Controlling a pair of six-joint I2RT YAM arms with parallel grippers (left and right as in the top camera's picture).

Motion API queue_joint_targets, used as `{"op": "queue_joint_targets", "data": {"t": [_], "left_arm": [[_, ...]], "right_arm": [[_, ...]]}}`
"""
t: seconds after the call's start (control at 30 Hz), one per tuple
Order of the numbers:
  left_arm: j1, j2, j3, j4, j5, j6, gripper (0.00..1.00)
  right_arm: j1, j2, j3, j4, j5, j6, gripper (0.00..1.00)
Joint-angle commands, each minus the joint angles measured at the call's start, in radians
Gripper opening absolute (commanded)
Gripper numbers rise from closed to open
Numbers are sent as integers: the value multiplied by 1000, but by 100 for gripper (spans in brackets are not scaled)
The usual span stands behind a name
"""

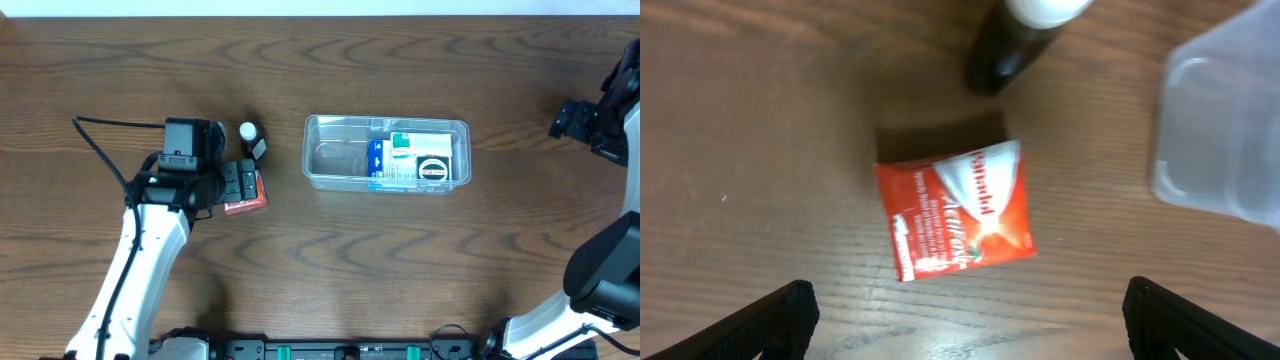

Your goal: Pack container

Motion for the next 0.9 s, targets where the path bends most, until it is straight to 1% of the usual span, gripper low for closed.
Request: {"op": "queue_joint_targets", "data": {"t": [0.0, 0.07, 0.17, 0.43, 0.53, 0.8, 0.87], "left_arm": [[-3, 49, 18, -5, -59, -98, 98], [-3, 85, 18, -1, -74, -156, 98], [-5, 146, 18, 21, -76, -191, 98], [-59, 249, 18, 92, -87, -190, 98], [-70, 253, 18, 94, -151, -191, 98], [-70, 253, 18, 93, -154, -193, 98], [-69, 253, 18, 95, -154, -156, 99]], "right_arm": [[-9, -1, 17, 0, 5, -14, 99], [-9, -1, 17, 0, 5, -14, 99], [-9, -1, 17, 0, 5, -14, 99], [-9, -1, 17, 0, 5, -14, 99], [-9, -1, 17, 0, 5, -14, 99], [-9, -1, 17, 0, 5, -14, 99], [-9, -1, 17, 0, 5, -14, 99]]}}
